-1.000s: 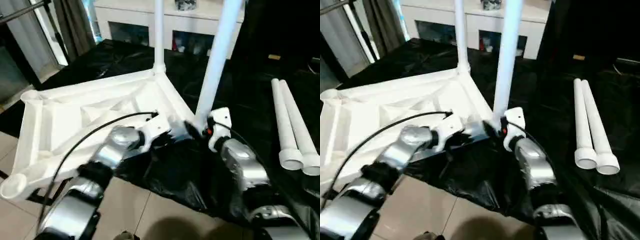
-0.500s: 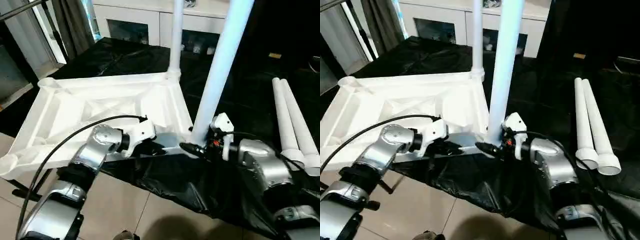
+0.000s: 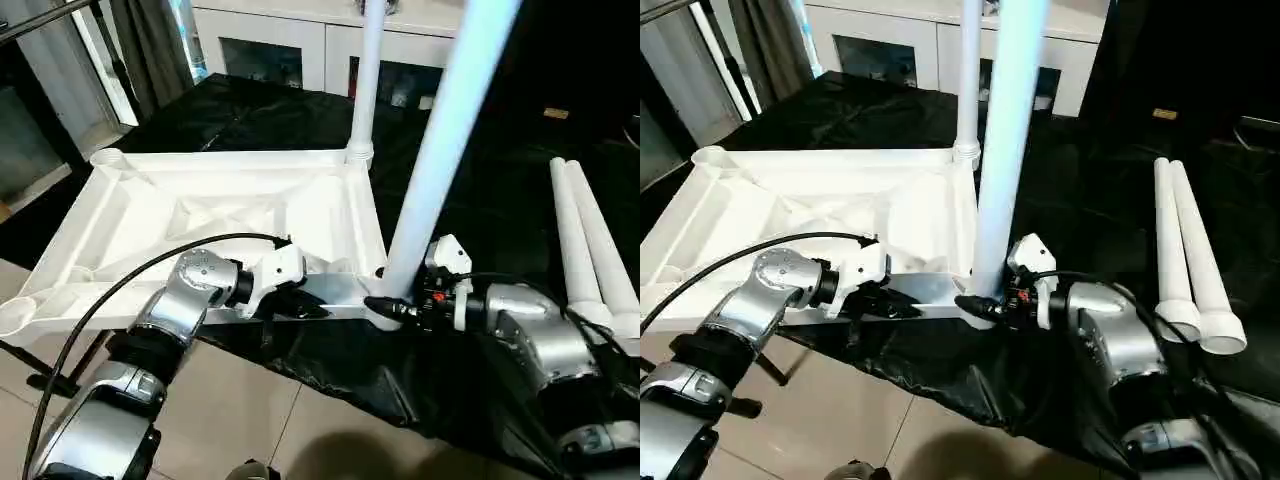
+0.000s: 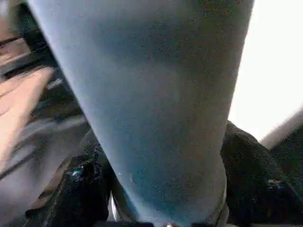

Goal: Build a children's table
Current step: Rotate leg to tighten

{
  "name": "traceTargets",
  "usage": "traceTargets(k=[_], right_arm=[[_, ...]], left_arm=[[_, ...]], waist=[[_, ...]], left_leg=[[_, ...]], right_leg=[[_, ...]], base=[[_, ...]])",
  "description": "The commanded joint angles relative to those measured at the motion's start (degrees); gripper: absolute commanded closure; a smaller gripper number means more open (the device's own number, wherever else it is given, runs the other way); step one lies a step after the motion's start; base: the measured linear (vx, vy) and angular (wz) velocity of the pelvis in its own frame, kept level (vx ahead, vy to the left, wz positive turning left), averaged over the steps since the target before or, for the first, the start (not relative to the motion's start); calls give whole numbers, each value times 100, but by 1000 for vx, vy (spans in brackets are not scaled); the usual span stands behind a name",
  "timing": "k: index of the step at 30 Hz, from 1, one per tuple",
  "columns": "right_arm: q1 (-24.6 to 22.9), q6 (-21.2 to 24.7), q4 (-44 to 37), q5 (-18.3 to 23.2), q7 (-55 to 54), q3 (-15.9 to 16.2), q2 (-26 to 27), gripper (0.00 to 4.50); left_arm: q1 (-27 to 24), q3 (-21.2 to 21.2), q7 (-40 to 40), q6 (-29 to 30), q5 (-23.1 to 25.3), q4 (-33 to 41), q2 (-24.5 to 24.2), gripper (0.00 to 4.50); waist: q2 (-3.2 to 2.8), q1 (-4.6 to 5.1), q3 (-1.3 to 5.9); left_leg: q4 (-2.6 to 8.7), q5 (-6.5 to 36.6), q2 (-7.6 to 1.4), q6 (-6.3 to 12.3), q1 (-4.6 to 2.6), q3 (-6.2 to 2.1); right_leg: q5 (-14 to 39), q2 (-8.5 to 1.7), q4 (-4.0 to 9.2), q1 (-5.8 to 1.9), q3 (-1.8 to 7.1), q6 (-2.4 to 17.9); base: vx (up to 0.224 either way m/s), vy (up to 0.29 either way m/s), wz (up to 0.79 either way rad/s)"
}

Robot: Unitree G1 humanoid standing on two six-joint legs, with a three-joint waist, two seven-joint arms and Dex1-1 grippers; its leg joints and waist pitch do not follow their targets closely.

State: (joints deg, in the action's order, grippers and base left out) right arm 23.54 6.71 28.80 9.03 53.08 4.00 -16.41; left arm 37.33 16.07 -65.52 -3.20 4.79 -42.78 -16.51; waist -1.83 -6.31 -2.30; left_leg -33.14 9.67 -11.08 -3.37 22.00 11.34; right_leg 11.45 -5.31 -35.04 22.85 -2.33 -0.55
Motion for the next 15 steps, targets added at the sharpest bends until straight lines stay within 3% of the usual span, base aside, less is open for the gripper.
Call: traceTargets(k=[1, 3, 8, 11, 12, 15], right_arm=[[34, -12, 328, -320, -805, 189, 348, 181], [121, 93, 510, -338, -1360, 42, 554, 181], [451, 148, 941, -529, -3138, -235, 1267, 182], [545, 59, 978, -467, -3315, -327, 1502, 182], [559, -25, 942, -401, -3234, -356, 1557, 127], [519, -143, 753, -189, -2758, -353, 1487, 106]], left_arm=[[206, -56, 992, 160, 148, -213, 336, 450], [281, -69, 1258, 209, 171, -308, 519, 450], [427, -2, 2087, 366, 332, -411, 1157, 450], [427, 59, 2178, 343, 400, -430, 1275, 450], [421, 86, 2167, 308, 426, -435, 1285, 450], [338, 156, 1959, 188, 464, -376, 1174, 450]], waist=[[73, 39, 288], [74, 49, 294], [44, 101, 296], [48, 90, 311], [53, 86, 322], [42, 69, 336]], left_leg=[[419, 1626, -202, 67, -147, -102], [434, 1754, -206, -35, -173, -120], [452, 1697, -198, -95, -152, -121], [431, 1622, -180, -3, -140, -115], [421, 1588, -175, 57, -132, -113], [411, 1394, -182, 175, -105, -114]], right_leg=[[1594, -322, 489, -183, 169, 1252], [1899, -333, 531, -176, 179, 1110], [1690, -303, 525, -150, 196, 1028], [1496, -308, 534, -169, 190, 1014], [1405, -306, 522, -183, 189, 1011], [1061, -298, 485, -209, 179, 1053]], base=[[0, 0, 0], [0, 0, 0], [0, 0, 0], [0, 0, 0], [0, 0, 0], [0, 0, 0]])
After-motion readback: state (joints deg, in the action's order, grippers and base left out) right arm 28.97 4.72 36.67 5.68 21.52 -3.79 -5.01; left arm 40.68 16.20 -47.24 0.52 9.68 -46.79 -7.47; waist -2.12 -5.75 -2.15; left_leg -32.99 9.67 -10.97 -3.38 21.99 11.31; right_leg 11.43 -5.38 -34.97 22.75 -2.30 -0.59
